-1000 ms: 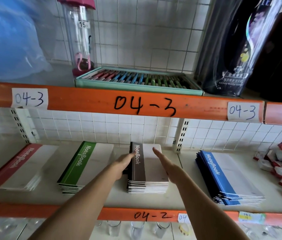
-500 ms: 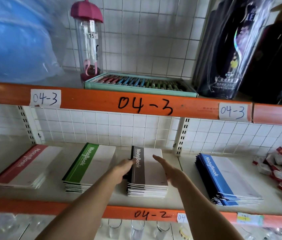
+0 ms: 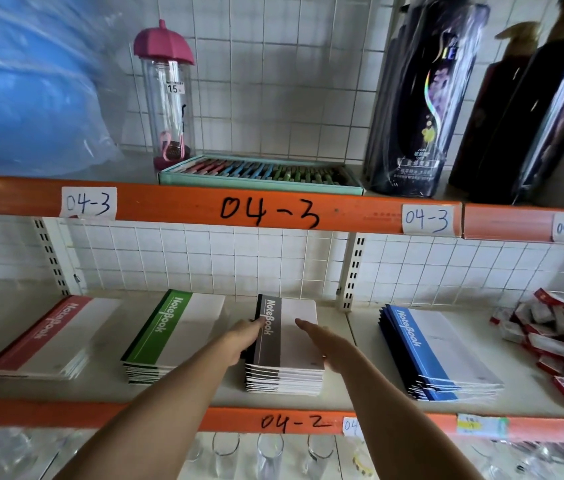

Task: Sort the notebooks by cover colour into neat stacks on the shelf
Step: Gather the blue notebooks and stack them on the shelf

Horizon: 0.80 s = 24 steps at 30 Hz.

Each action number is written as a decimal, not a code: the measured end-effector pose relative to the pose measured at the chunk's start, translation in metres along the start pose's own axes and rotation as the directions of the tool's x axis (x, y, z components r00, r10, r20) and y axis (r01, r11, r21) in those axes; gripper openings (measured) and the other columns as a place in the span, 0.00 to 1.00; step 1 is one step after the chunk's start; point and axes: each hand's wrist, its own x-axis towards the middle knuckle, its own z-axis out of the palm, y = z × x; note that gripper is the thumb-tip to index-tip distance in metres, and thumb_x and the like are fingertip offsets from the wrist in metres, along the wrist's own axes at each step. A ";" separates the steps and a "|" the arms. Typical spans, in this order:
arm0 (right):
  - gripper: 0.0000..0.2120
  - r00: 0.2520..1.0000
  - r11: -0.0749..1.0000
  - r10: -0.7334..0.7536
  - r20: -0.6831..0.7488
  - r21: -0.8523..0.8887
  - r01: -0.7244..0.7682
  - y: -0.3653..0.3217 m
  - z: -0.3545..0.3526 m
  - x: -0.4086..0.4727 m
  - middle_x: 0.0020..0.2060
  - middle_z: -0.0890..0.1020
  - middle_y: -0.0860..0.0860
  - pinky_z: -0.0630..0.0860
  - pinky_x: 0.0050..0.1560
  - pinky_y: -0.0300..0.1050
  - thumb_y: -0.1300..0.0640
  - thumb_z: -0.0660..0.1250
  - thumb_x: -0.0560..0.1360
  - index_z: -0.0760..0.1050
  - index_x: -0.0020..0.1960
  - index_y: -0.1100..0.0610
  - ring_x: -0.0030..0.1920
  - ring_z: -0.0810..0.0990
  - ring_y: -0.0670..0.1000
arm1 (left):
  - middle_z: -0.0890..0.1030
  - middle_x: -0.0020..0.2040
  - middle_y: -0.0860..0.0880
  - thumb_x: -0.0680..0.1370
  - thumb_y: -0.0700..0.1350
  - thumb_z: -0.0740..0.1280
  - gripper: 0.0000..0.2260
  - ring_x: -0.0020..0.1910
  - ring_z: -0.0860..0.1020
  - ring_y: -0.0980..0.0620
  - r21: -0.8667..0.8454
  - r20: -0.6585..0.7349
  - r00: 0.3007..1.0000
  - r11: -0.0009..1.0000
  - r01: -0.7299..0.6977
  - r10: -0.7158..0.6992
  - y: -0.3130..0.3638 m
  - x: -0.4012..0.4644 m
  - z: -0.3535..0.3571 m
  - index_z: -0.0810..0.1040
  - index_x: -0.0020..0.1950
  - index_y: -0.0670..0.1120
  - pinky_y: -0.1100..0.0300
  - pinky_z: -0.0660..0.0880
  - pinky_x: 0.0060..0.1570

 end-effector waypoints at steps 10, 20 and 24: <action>0.35 0.903 0.711 -0.413 -0.117 -0.661 0.239 -0.019 0.017 -0.007 0.68 0.72 0.57 0.75 0.61 0.49 0.52 0.73 0.72 0.63 0.72 0.60 0.65 0.74 0.58 | 0.76 0.69 0.43 0.80 0.53 0.67 0.24 0.67 0.74 0.44 0.432 -0.137 0.933 0.867 -0.247 0.334 0.021 -0.033 -0.010 0.71 0.73 0.43 0.59 0.70 0.62; 0.33 0.888 0.706 -0.433 -0.153 -0.670 0.229 -0.029 0.014 -0.029 0.70 0.72 0.57 0.71 0.63 0.46 0.50 0.71 0.74 0.63 0.75 0.58 0.68 0.72 0.58 | 0.79 0.62 0.45 0.79 0.44 0.63 0.14 0.56 0.78 0.46 0.568 0.036 0.875 0.711 -0.415 0.482 0.053 -0.054 -0.014 0.76 0.64 0.47 0.58 0.74 0.53; 0.31 0.872 0.736 -0.430 -0.233 -0.651 0.188 -0.030 -0.005 -0.045 0.67 0.75 0.57 0.72 0.61 0.46 0.49 0.72 0.74 0.66 0.73 0.57 0.65 0.75 0.57 | 0.76 0.66 0.45 0.81 0.51 0.63 0.22 0.58 0.78 0.45 0.638 0.144 0.842 0.602 -0.480 0.520 0.073 -0.055 0.002 0.68 0.74 0.48 0.55 0.75 0.57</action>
